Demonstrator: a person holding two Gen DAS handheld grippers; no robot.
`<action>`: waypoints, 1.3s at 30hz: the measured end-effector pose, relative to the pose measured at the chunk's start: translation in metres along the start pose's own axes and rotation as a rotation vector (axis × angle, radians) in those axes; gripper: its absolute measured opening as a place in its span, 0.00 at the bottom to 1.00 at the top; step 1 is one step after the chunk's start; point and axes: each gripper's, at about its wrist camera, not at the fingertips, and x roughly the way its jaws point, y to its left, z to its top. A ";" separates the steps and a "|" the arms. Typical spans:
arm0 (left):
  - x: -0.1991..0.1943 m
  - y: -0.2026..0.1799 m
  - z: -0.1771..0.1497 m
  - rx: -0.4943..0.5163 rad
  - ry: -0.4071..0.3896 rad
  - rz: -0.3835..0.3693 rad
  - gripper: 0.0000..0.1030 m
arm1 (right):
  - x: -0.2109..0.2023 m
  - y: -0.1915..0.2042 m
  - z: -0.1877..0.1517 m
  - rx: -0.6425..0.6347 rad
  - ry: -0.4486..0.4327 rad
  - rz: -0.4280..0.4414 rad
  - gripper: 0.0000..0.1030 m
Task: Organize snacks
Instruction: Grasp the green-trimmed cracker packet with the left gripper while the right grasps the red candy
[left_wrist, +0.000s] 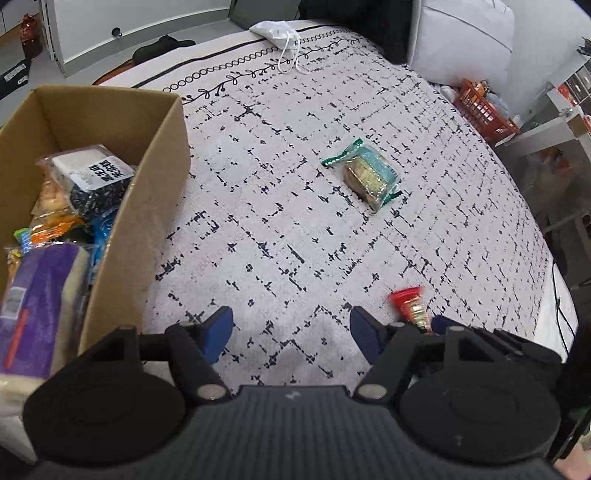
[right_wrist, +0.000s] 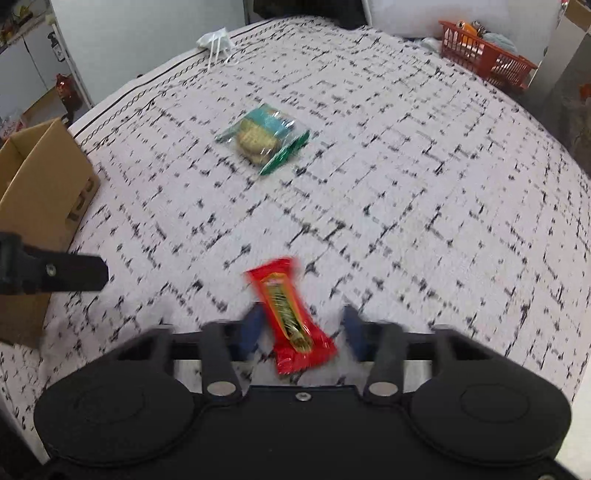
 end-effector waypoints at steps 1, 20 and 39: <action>0.002 -0.001 0.001 0.001 0.003 0.001 0.67 | 0.001 -0.004 0.002 0.016 -0.002 0.000 0.21; 0.037 -0.026 0.059 -0.055 -0.077 -0.033 0.67 | 0.015 -0.052 0.039 0.270 -0.098 0.098 0.20; 0.101 -0.062 0.108 -0.264 -0.077 -0.063 0.75 | 0.036 -0.091 0.056 0.410 -0.157 0.164 0.20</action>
